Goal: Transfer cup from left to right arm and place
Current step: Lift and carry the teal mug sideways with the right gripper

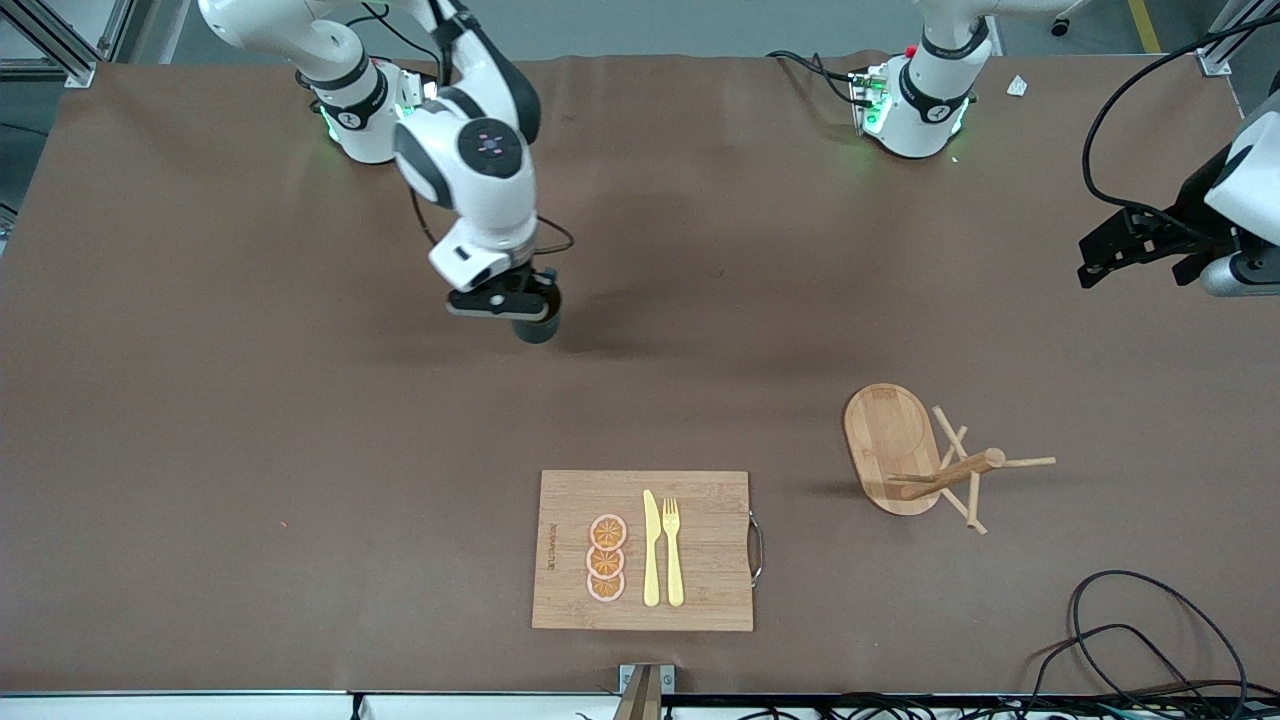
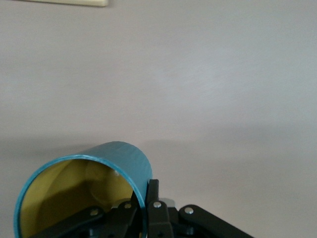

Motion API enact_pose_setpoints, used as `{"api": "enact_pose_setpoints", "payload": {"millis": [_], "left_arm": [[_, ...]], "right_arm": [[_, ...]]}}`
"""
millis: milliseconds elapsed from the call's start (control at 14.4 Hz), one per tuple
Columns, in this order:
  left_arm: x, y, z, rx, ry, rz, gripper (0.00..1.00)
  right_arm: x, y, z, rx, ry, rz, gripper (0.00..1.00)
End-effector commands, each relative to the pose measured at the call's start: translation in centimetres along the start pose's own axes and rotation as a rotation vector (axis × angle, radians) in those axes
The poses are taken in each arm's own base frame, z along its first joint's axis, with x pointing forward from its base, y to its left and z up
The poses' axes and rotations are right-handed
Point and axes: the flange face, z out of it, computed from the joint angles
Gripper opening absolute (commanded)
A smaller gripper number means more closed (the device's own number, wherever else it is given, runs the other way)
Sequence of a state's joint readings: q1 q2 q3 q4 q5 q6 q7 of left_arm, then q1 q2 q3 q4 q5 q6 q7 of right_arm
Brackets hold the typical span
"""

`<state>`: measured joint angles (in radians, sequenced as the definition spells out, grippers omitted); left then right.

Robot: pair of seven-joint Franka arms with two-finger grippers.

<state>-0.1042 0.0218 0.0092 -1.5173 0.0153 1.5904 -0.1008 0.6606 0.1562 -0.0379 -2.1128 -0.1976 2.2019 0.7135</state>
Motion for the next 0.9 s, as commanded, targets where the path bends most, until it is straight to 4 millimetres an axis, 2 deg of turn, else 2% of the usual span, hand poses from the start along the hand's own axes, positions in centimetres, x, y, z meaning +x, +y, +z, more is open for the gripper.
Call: {"api": "enact_pose_setpoints", "payload": {"millis": [0,138,415,554,692,831], "left_arm": [[0.1,0.1,-0.6,-0.007,-0.002,-0.005,1.0],[0.1,0.1,-0.6,-0.007,-0.002,-0.005,1.0],[0.1,0.1,-0.6,-0.006,-0.001,-0.005,1.0],[0.1,0.1,-0.6,-0.006,-0.001,-0.005,1.0],[0.1,0.1,-0.6,-0.004,-0.001,-0.005,1.0],[0.1,0.1,-0.6,-0.004,-0.001,-0.005,1.0]], "right_arm": [[0.6,5.6,0.1,-0.018,-0.044,-0.086,0.0],[2.0,10.8,1.8,-0.013,-0.068,-0.133,0.0],[4.9,22.1,3.3,0.013,-0.098,-0.269,0.0],[5.9,27.2,4.1,0.045,-0.089,-0.345,0.0],[6.6,30.9,4.7,0.062,-0.044,-0.435,0.0],[7.3,32.5,4.9,0.057,0.004,-0.541,0.0]]}}
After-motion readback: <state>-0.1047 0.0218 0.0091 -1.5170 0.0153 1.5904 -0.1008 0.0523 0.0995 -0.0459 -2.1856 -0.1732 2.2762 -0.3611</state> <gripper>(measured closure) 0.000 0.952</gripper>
